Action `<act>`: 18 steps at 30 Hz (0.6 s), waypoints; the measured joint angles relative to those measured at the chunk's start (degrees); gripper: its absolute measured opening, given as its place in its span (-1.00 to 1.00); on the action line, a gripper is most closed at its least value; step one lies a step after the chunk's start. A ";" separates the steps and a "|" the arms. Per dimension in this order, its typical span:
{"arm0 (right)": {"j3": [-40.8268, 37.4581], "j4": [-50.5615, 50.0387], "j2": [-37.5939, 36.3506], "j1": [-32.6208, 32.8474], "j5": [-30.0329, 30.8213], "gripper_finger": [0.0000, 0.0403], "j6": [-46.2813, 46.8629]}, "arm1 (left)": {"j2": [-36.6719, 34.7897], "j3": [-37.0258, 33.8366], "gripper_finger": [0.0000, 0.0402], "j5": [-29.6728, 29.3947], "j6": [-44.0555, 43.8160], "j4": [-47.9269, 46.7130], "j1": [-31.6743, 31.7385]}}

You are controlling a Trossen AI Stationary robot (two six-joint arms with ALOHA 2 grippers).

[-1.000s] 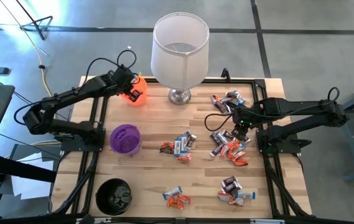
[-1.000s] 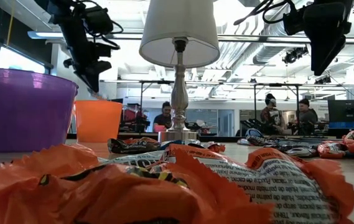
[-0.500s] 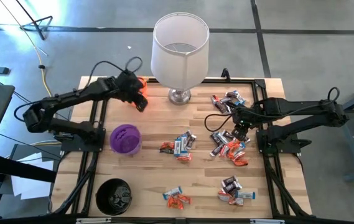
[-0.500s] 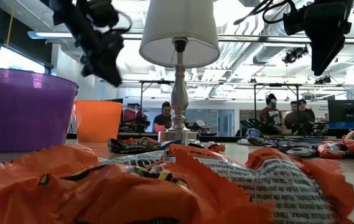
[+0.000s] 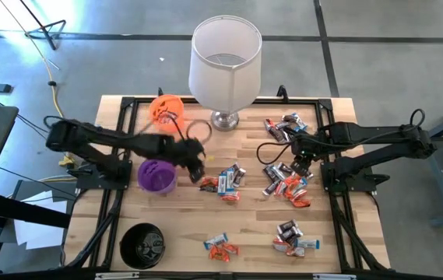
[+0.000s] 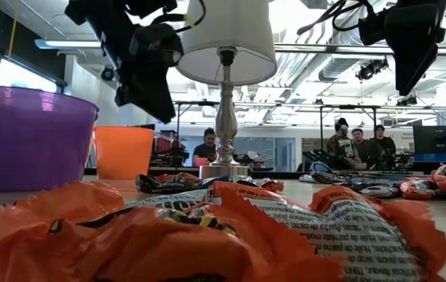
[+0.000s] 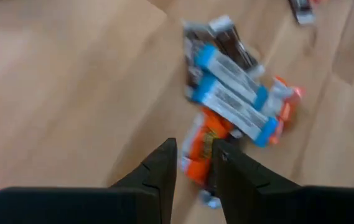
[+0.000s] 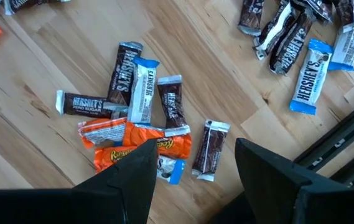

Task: Sort candy
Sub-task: Put the white chocolate into the orange bucket

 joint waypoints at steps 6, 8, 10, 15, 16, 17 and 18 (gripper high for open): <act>0.00 -0.25 -0.01 0.02 0.02 0.05 -0.02 | 6.72 0.00 -0.55 -0.44 -0.79 8.99 -5.28; 0.00 -0.29 0.00 0.00 0.02 0.05 -0.04 | 8.64 -0.02 -0.55 -0.47 -0.82 11.68 -5.78; 0.00 -0.58 -0.02 0.02 0.02 0.05 -0.04 | 10.49 -0.02 -0.55 -0.49 -0.82 14.42 -6.02; 0.00 -2.19 0.00 0.02 0.02 0.05 -0.04 | 15.02 -0.04 -0.55 -0.53 -0.51 21.18 -5.93; 0.00 -2.56 0.00 0.02 0.00 0.05 -0.06 | 15.79 -0.04 -0.55 -0.53 -0.17 21.98 -5.83; 0.00 -3.14 -0.02 0.02 0.02 0.05 -0.05 | 16.47 -0.04 -0.55 -0.53 -0.07 21.85 -5.70; 0.00 -3.39 -0.02 0.02 0.02 0.05 -0.07 | 17.13 -0.04 -0.55 -0.54 0.13 21.79 -5.57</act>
